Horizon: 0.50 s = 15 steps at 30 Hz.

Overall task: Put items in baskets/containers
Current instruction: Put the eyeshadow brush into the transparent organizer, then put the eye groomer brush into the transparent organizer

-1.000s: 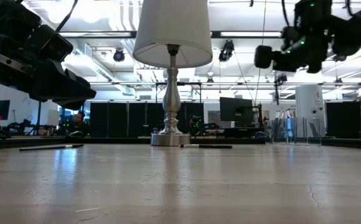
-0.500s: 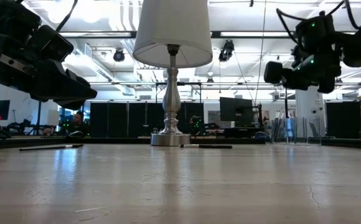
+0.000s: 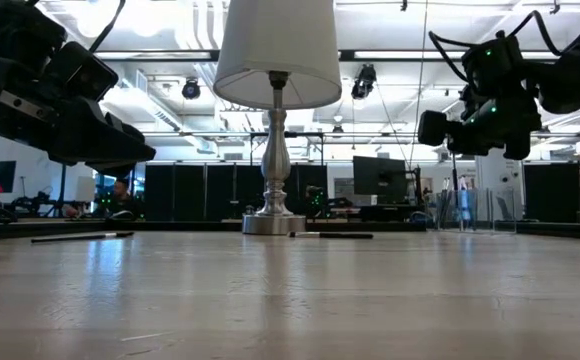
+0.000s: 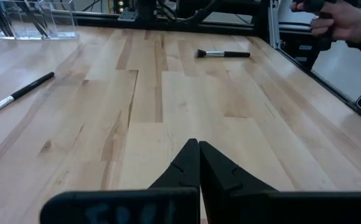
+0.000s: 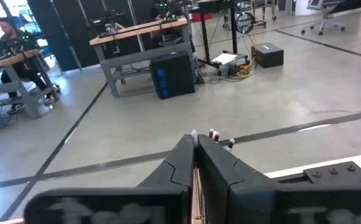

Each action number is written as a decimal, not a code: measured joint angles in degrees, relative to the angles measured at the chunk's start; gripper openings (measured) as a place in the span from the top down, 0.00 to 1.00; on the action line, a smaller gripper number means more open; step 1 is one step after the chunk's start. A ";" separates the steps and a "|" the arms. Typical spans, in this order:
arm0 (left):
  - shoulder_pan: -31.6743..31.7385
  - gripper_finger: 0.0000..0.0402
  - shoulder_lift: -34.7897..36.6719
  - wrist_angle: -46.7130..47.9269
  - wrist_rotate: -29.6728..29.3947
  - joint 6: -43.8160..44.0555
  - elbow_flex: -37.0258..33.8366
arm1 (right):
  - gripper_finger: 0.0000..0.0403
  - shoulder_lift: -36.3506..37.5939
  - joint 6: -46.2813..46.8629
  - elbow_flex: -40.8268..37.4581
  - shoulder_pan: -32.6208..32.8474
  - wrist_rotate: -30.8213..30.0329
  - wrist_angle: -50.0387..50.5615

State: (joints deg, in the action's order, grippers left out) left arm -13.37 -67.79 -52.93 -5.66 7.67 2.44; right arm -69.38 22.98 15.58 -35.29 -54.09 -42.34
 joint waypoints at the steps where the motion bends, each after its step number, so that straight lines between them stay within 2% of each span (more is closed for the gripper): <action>1: -0.01 1.00 0.00 -0.01 -0.03 -0.10 -0.02 | 0.96 0.00 -0.02 0.04 0.00 0.07 0.03; 9: -0.01 1.00 0.04 0.00 -3.40 -1.27 0.06 | 0.83 0.39 -0.33 0.04 0.11 2.15 0.34; 15: 0.00 1.00 0.07 0.00 -3.44 -3.19 0.22 | 0.75 0.83 -0.46 0.04 0.42 3.12 2.54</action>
State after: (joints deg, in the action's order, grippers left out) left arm -13.37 -67.72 -52.93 -9.10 4.48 2.66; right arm -68.56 22.52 15.62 -34.87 -50.97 -39.80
